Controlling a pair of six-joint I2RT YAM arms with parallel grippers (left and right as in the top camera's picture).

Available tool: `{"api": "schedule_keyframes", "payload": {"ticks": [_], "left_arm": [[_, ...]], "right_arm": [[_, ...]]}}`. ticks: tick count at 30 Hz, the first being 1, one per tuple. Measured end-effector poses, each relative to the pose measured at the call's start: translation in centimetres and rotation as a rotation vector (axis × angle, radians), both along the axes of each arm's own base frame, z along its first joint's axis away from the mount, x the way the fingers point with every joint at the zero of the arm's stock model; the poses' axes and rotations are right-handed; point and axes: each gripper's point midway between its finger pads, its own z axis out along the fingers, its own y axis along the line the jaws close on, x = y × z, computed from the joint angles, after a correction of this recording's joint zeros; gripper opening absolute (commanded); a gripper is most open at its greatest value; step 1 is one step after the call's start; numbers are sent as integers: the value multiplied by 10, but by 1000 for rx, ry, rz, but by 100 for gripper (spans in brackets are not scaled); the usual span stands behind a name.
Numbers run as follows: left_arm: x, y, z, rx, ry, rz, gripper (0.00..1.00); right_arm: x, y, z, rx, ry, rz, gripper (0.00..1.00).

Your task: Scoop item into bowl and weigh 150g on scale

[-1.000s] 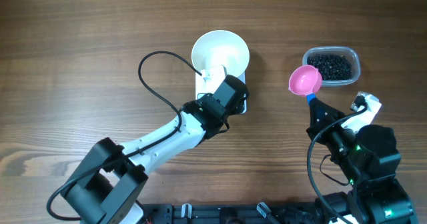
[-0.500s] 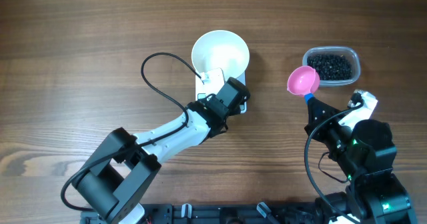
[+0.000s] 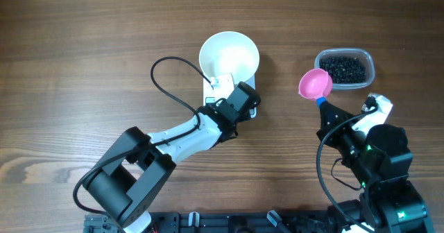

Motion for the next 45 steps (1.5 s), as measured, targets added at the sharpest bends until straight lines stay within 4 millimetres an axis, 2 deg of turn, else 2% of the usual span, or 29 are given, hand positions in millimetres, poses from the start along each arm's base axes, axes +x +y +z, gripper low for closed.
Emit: {"api": "schedule_keyframes", "payload": {"ticks": [26, 28, 32, 35, 37, 40, 41, 45], "left_arm": [[-5, -4, 2, -26, 26, -6, 4], [-7, -3, 12, -36, 25, -10, 4], [-15, 3, 103, -150, -99, -32, 7], [-26, 15, 157, -203, -194, -58, 9], [-34, 29, 176, -193, -230, -54, 10], [-39, 61, 195, -117, -297, 12, 10], [-37, 77, 206, -80, -347, 65, 10], [-28, 116, 216, 15, -412, 201, 9]], "right_arm": [[0, 0, 0, 0, 0, 0, 5], [0, 0, 0, 0, 0, -1, 4], [1, -3, 0, -6, -2, -14, 4], [1, -4, 0, -9, -2, -20, 4], [1, -4, 0, -10, -2, -21, 5], [2, -6, 0, -16, -4, -35, 5], [2, -8, 0, -21, -5, -44, 5], [8, -11, 0, -29, -8, -63, 4]]}}
